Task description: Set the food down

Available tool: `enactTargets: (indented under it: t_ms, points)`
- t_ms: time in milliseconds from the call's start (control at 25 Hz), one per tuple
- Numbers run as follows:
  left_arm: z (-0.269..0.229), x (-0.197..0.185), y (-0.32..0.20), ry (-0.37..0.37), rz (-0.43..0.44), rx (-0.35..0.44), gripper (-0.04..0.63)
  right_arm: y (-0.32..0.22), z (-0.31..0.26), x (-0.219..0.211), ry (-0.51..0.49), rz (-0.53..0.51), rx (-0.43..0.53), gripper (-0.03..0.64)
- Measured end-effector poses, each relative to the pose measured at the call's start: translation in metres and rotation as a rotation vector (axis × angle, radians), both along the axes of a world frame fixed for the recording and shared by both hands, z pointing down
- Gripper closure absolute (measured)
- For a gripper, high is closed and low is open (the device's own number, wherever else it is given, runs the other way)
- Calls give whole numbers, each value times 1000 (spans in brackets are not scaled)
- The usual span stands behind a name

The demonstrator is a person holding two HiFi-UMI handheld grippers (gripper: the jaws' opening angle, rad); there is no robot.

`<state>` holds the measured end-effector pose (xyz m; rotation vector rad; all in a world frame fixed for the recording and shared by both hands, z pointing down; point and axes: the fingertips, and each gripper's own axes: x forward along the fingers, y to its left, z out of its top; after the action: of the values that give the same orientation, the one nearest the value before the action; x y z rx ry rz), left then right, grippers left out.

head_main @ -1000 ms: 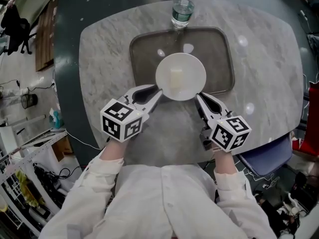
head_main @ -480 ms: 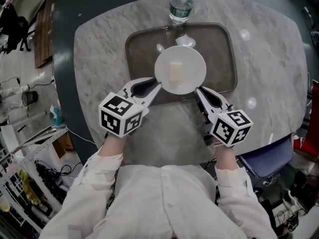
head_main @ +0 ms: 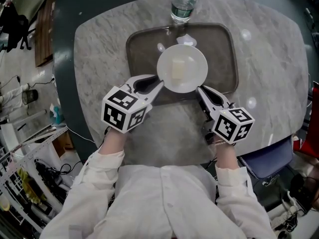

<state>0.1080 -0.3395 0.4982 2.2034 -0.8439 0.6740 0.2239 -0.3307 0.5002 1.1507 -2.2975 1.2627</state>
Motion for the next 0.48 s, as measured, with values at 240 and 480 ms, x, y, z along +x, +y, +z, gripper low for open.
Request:
enactTargets:
  t_ms: [240,480]
  points:
    - [8,2,-4,-54,32,-37,525,-8,4,2,7,16,-34,586]
    - [14,6,-4,-133,70,-37,535,-16,4,2,34,8,-43,586]
